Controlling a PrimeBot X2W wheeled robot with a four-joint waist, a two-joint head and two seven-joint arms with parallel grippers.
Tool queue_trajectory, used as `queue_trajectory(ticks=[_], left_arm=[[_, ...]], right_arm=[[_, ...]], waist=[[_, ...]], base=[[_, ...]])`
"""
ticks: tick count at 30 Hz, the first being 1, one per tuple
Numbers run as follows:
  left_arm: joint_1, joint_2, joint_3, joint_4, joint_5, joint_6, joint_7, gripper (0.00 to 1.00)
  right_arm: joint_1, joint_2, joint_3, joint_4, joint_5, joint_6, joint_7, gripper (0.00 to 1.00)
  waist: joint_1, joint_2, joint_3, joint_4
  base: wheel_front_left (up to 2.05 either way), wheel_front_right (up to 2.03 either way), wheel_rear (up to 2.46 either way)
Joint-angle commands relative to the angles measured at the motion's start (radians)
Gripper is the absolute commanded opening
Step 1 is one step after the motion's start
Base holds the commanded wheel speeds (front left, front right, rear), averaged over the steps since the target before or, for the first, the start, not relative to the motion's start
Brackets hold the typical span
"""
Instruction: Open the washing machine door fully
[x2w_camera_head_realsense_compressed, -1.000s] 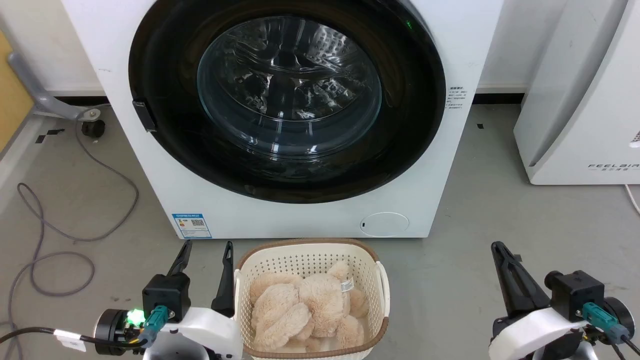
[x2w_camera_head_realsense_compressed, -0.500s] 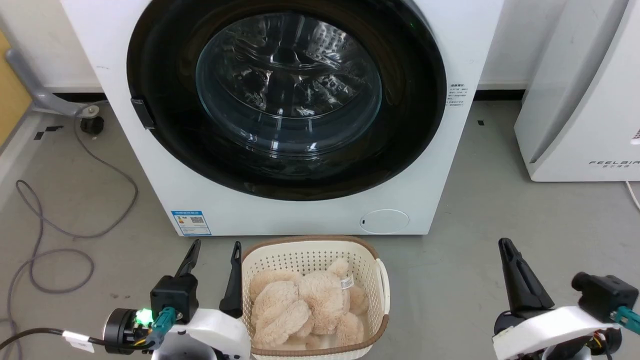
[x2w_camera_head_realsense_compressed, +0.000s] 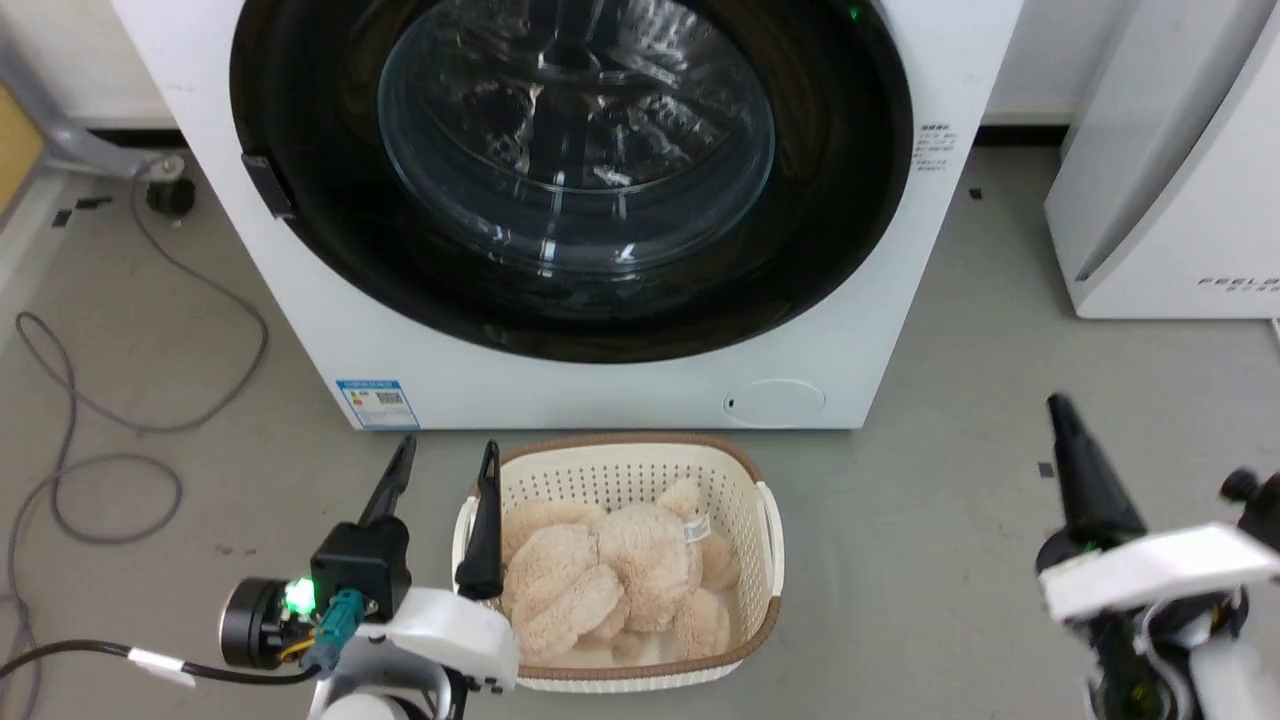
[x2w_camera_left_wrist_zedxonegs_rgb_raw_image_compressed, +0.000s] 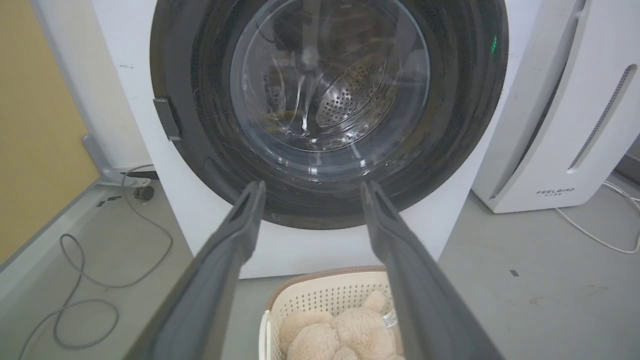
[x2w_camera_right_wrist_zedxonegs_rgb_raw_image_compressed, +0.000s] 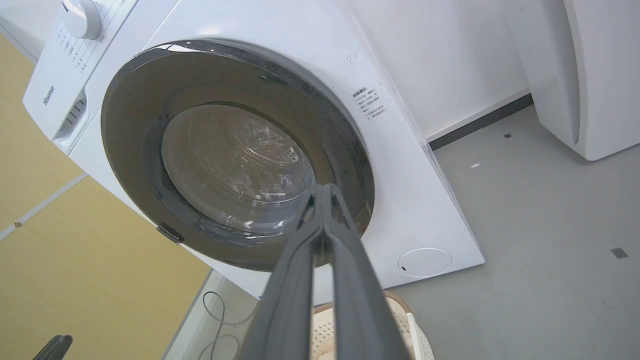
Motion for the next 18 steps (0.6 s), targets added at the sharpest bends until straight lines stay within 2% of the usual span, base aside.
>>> queue_trajectory(ticks=[1, 9, 18], left_arm=[[-0.024, 0.002, -0.009, -0.006, -0.007, 0.009, -0.011, 1.00], [-0.059, 0.002, -0.025, -0.016, -0.012, 0.022, -0.028, 1.00], [-0.095, 0.003, -0.049, -0.029, -0.016, 0.035, -0.047, 1.00]], right_arm=[[-0.044, -0.023, -0.003, 0.018, 0.047, 0.000, 0.000, 0.00], [-0.197, -0.099, -0.001, 0.088, 0.184, 0.000, 0.015, 0.00], [-0.418, -0.180, 0.046, 0.229, 0.336, 0.000, 0.050, 0.00]], waist=[[0.0000, 0.0000, 0.016, 0.002], [0.0000, 0.0000, 0.063, 0.002], [0.0000, 0.0000, 0.126, 0.002]], base=[[0.00, 0.00, 0.00], [0.00, 0.00, 0.00], [0.00, 0.00, 0.00]])
